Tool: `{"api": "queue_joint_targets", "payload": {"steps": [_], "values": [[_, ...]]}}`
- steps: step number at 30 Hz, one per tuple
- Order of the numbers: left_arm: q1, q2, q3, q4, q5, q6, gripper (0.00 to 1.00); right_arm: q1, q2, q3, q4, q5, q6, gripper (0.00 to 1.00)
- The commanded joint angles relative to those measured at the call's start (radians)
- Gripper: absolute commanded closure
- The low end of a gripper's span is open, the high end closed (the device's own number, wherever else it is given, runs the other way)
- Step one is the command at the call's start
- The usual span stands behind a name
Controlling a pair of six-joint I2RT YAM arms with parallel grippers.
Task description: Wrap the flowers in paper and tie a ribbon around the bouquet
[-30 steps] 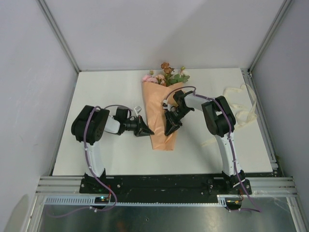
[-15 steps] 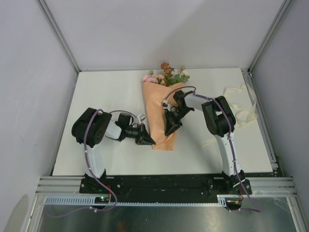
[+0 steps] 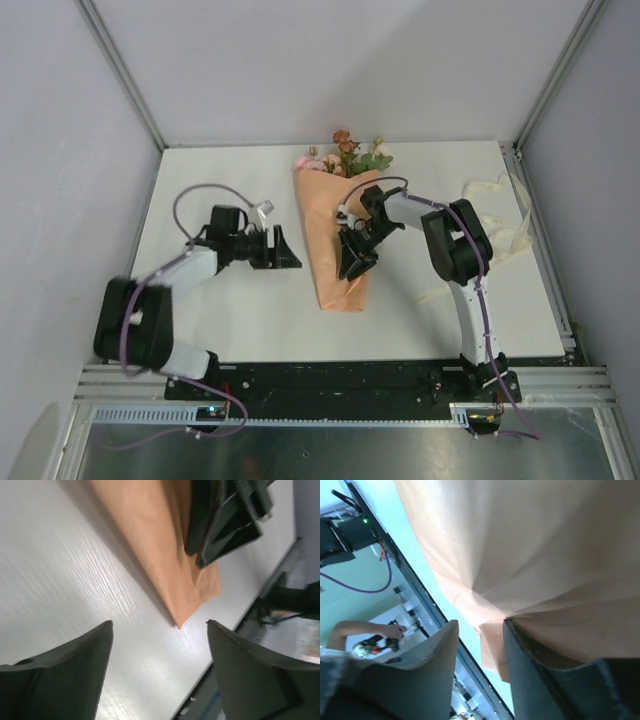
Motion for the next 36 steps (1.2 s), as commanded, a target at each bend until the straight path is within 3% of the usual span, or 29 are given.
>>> {"api": "queue_joint_targets", "payload": {"steps": [1, 5, 8, 11, 14, 15, 18, 20, 25, 31, 36], "values": [[-0.001, -0.277, 0.114, -0.199, -0.254, 0.332, 0.09, -0.017, -0.106, -0.031, 0.039, 0.105, -0.096, 0.49], [0.001, -0.409, 0.193, -0.202, -0.384, 0.44, 0.01, -0.035, -0.201, -0.019, 0.038, 0.084, -0.123, 0.39], [0.001, -0.435, 0.254, -0.201, -0.467, 0.413, 0.01, -0.041, -0.24, -0.011, 0.039, 0.075, -0.136, 0.35], [0.007, -0.385, 0.347, -0.293, -0.323, 0.455, 0.01, -0.044, -0.235, 0.007, 0.033, 0.055, -0.13, 0.34], [0.002, -0.306, 0.383, -0.34, -0.144, 0.355, 0.17, -0.048, -0.214, 0.014, 0.035, 0.04, -0.108, 0.37], [-0.015, -0.266, 0.383, -0.342, -0.115, 0.313, 0.28, -0.05, -0.207, 0.015, 0.039, 0.041, -0.1, 0.38], [-0.077, -0.153, 0.366, -0.331, -0.073, 0.197, 0.59, -0.062, -0.201, 0.014, 0.042, 0.034, -0.079, 0.42], [-0.129, -0.098, 0.324, -0.26, -0.07, 0.13, 0.67, -0.073, -0.209, 0.008, 0.047, 0.045, -0.073, 0.43], [-0.267, 0.057, 0.299, -0.069, -0.103, -0.004, 0.79, -0.1, -0.19, -0.018, 0.043, 0.102, -0.065, 0.45], [-0.35, 0.264, 0.371, -0.028, -0.159, -0.063, 0.86, -0.159, -0.239, -0.061, 0.025, 0.084, -0.086, 0.48], [-0.355, 0.354, 0.387, -0.028, -0.22, -0.07, 0.9, -0.243, -0.456, -0.161, -0.084, 0.203, -0.331, 0.46]]}}
